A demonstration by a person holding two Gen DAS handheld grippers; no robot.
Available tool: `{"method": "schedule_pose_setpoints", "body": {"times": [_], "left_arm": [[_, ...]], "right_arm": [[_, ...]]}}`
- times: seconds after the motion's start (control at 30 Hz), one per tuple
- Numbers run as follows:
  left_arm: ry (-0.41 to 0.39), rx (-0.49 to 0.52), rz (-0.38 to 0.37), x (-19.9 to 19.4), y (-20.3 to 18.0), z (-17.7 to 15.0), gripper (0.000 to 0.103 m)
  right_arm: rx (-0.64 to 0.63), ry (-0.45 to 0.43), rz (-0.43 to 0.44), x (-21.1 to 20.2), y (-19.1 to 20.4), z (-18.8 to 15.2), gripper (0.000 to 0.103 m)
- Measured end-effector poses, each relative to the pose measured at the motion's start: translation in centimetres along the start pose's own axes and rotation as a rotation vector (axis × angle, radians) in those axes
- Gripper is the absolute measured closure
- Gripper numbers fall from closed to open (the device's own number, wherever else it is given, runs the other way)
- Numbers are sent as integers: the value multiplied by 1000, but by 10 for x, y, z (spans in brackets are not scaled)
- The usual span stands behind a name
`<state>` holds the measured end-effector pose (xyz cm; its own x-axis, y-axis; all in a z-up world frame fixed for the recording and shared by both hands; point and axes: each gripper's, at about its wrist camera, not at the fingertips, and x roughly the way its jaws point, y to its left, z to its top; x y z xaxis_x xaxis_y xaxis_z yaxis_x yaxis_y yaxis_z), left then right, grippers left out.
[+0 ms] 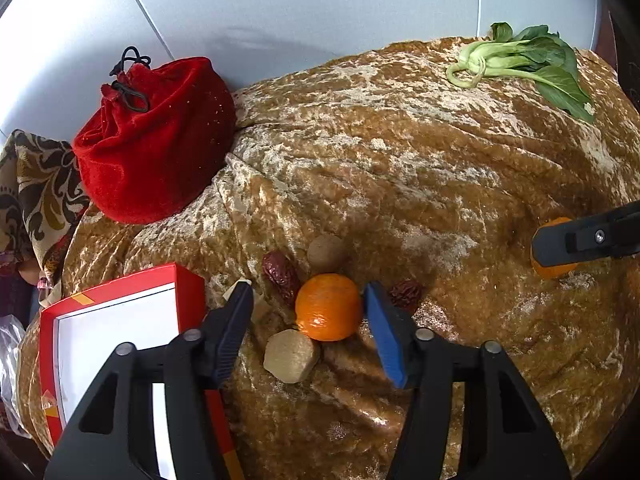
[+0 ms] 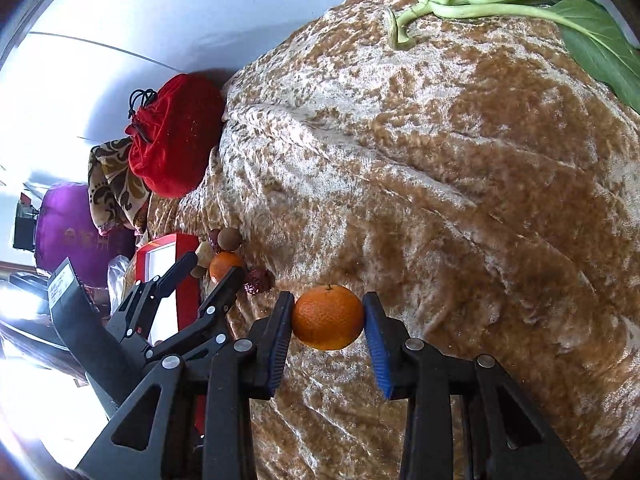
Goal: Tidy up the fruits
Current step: 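Return and grasp a mandarin with the right tool while the left tool grasps another mandarin, then carry both mandarins into the tray and open both tools to release them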
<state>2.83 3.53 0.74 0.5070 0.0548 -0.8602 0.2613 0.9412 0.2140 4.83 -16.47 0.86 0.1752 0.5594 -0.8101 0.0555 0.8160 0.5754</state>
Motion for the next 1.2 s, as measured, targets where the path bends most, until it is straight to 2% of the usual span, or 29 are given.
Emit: {"method": "schedule_pose_setpoints", "body": {"times": [0.1, 0.17, 0.2, 0.4, 0.6, 0.77, 0.97, 1.07, 1.2], "left_arm": [[-8, 18, 4, 0, -3, -1, 56], [-11, 20, -15, 0, -4, -2, 69], [-2, 15, -35, 0, -3, -2, 69], [-10, -7, -45, -4, -1, -1, 69], [-54, -6, -34, -26, -1, -2, 70], [-94, -67, -22, -48, 14, -6, 70], [-140, -176, 44, -73, 38, -20, 70], [-182, -213, 100, -89, 46, -29, 70], [-227, -271, 121, -104, 57, -40, 69]], "right_arm": [[-1, -4, 5, 1, 3, -1, 67], [2, -9, 7, 0, 3, -1, 67], [3, -11, 9, -1, 3, -2, 67], [-3, -14, 19, -2, 6, -6, 67], [-12, -20, 22, -2, 10, -9, 67], [-29, -24, 27, -1, 18, -12, 67], [-66, -9, 29, 6, 32, -20, 67], [-88, -7, 33, 10, 40, -26, 67], [-143, 0, 50, 17, 58, -35, 67]]}}
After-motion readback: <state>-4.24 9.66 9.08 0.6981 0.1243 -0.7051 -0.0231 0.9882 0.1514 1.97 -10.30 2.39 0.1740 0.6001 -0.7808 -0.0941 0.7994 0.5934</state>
